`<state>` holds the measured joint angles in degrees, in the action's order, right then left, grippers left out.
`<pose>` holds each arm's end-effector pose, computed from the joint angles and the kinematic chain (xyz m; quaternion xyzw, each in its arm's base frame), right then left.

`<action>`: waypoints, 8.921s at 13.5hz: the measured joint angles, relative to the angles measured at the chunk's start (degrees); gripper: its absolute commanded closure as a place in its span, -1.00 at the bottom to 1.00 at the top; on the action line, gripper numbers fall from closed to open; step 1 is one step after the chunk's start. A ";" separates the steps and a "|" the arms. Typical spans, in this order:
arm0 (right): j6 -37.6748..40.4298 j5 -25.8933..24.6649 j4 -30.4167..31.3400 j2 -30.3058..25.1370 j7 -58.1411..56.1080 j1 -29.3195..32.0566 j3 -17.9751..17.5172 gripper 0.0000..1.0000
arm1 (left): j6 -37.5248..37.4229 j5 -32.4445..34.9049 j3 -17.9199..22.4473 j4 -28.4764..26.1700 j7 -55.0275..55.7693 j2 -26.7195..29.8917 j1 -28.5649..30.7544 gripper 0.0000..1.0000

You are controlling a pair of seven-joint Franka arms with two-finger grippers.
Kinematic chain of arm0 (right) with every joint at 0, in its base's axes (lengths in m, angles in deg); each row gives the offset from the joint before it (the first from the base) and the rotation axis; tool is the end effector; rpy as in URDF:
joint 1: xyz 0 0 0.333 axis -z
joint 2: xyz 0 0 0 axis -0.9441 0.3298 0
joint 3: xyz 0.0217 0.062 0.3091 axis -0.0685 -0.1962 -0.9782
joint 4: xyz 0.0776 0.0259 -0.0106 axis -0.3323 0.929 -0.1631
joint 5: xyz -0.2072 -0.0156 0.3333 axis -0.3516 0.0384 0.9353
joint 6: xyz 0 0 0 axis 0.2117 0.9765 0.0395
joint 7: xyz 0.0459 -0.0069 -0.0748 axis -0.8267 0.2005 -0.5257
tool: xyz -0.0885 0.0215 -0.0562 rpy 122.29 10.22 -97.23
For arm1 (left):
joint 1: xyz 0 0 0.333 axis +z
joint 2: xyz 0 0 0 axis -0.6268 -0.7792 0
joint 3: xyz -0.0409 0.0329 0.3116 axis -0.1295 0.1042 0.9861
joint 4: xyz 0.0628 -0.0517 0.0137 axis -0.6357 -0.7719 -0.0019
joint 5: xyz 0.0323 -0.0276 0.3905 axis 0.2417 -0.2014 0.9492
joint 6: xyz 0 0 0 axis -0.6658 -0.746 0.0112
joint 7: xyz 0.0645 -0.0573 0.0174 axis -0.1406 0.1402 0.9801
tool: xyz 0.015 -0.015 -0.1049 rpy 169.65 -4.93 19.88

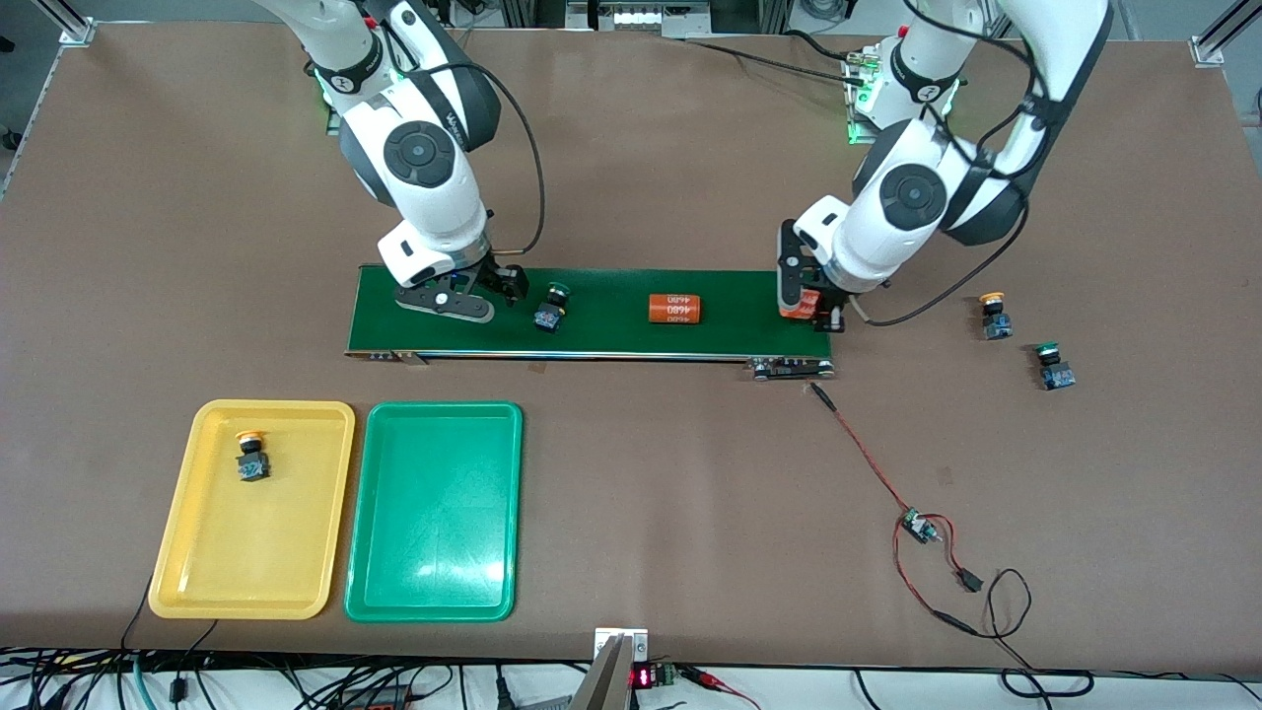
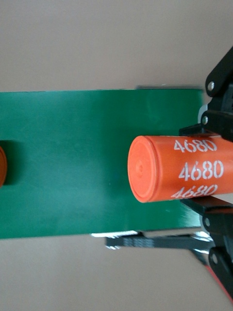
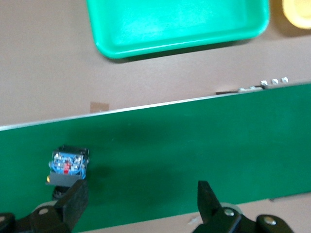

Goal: Sort buttons by color to trays

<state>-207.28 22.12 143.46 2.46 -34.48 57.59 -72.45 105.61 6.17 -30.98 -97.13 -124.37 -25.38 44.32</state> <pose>0.4889 0.3155 0.3206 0.9982 -0.0455 0.0075 0.0388 0.4966 -0.2414 0.2761 0.6973 -0.7146 -0.0088 0.0551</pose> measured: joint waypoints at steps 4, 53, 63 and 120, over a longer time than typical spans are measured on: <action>0.00 0.00 0.35 0.33 -5.18 0.55 0.07 -1.00 | 3.93 0.02 0.27 1.68 0.45 -4.86 -2.48 0.94; 7.87 -2.00 -27.11 11.87 -24.27 7.27 2.98 0.64 | -6.08 -3.24 25.04 -0.05 50.35 -7.71 15.29 1.00; -14.65 -1.97 -37.56 29.29 -41.49 8.62 5.29 0.62 | -11.02 -3.18 18.76 2.21 47.93 -0.24 13.14 1.00; 39.43 6.45 -35.83 2.48 -36.67 12.17 5.95 -1.00 | -6.85 4.20 14.86 12.29 64.92 -10.98 27.03 -1.00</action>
<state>-167.85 28.57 107.63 4.95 -71.15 69.76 -66.50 98.76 10.36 -16.12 -84.83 -59.46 -36.36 71.35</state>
